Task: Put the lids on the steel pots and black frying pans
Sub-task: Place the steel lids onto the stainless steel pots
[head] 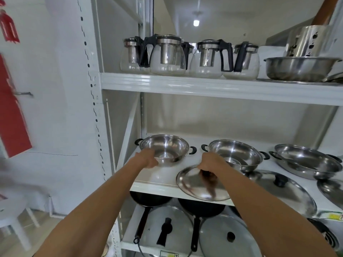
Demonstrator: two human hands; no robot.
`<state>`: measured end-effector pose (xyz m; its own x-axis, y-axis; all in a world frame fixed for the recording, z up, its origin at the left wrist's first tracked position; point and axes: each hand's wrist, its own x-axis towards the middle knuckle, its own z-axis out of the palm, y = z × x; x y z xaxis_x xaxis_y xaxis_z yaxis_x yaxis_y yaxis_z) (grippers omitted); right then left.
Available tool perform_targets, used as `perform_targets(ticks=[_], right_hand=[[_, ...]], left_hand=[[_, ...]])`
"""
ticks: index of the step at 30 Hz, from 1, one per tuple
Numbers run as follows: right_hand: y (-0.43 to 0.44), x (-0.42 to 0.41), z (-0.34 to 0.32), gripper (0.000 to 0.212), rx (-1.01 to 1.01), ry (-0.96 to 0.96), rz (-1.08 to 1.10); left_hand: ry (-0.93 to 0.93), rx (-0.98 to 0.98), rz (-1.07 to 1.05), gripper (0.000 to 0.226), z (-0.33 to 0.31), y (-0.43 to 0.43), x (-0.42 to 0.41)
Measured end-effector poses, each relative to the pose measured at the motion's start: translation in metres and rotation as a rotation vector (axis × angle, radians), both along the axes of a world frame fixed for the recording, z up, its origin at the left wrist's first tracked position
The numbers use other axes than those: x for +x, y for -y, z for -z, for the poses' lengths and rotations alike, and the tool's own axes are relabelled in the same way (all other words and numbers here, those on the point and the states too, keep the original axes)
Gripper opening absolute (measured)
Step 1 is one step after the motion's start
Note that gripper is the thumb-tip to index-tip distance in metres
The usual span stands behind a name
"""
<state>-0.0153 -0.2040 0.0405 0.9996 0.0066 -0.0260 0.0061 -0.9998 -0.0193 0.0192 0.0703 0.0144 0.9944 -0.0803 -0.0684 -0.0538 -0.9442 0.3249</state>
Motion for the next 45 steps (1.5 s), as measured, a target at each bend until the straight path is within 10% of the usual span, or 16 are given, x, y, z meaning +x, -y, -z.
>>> perform_targets(ticks=[17,45], right_hand=[[-0.054,-0.013,-0.100,0.033,0.299,0.199,0.016],[-0.145,0.167,-0.008,0.024,0.439,0.252,-0.068]], left_hand=[[0.060,-0.169,-0.160,0.052,-0.007,-0.025,-0.065],[0.090,-0.109,-0.239,0.031,-0.007,-0.043,0.112]])
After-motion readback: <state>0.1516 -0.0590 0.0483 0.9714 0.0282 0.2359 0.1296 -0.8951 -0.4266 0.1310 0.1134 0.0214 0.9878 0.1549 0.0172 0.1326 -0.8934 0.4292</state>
